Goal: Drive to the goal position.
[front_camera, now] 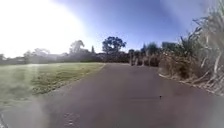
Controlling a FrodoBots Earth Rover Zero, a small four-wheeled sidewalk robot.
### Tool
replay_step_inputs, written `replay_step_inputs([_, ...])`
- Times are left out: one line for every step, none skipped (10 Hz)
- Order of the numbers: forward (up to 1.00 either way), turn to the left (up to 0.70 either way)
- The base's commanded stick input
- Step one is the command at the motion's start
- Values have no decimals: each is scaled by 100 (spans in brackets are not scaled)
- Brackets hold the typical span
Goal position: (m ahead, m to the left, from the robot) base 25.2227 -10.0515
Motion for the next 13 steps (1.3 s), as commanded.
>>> replay_step_inputs([70,0])
replay_step_inputs([70,0])
replay_step_inputs([70,0])
replay_step_inputs([70,0])
replay_step_inputs([70,0])
replay_step_inputs([70,0])
replay_step_inputs([70,0])
replay_step_inputs([70,0])
replay_step_inputs([70,0])
replay_step_inputs([70,0])
replay_step_inputs([70,0])
replay_step_inputs([70,0])
replay_step_inputs([70,0])
